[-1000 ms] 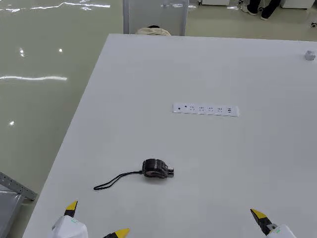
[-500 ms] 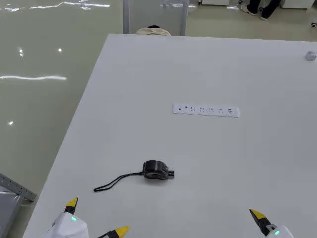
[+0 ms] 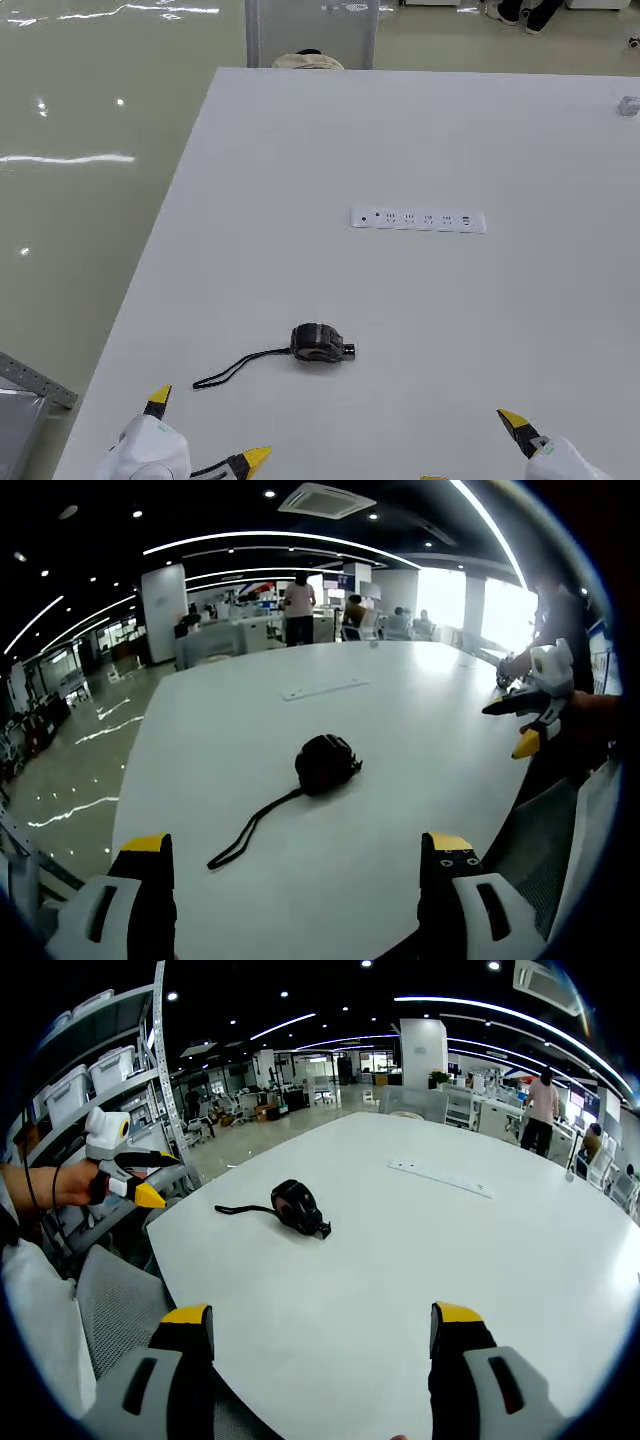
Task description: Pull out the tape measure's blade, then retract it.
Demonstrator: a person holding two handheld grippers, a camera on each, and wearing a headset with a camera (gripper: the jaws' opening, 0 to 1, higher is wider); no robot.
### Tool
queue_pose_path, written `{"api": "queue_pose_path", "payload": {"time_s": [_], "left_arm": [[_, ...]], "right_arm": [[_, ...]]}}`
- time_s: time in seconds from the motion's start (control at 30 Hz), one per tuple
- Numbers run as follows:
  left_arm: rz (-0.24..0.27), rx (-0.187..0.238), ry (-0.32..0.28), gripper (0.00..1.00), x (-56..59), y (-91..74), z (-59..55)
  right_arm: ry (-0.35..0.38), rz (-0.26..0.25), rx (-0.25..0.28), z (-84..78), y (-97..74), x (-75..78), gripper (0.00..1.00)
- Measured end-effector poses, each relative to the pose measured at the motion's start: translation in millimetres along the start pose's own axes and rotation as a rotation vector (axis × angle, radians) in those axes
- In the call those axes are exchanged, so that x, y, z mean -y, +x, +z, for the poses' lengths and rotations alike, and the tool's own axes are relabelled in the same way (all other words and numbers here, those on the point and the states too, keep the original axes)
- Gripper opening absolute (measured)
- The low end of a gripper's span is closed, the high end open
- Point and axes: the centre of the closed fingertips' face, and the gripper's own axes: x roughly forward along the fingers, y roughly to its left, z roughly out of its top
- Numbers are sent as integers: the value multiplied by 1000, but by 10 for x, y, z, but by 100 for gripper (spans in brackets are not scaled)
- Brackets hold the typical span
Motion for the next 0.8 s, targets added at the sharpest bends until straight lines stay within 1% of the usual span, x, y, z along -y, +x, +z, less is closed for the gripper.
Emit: {"api": "queue_pose_path", "payload": {"time_s": [0.17, 0.5, 0.63, 0.73, 0.8], "left_arm": [[-10, -8, 10, 100, 5, 83, 21], [-43, -18, 28, 99, 69, 283, 72], [-57, -20, 44, 99, 88, 351, 112], [-66, -21, 55, 99, 83, 397, 139], [-74, -21, 63, 98, 71, 428, 157]], "right_arm": [[-4, 8, -4, 14, 55, 46, 92], [-28, 30, -18, 52, 138, 96, 91], [-44, 46, -26, 69, 196, 89, 91], [-56, 66, -22, 96, 238, 68, 91], [-79, 76, -29, 97, 275, 53, 91]]}}
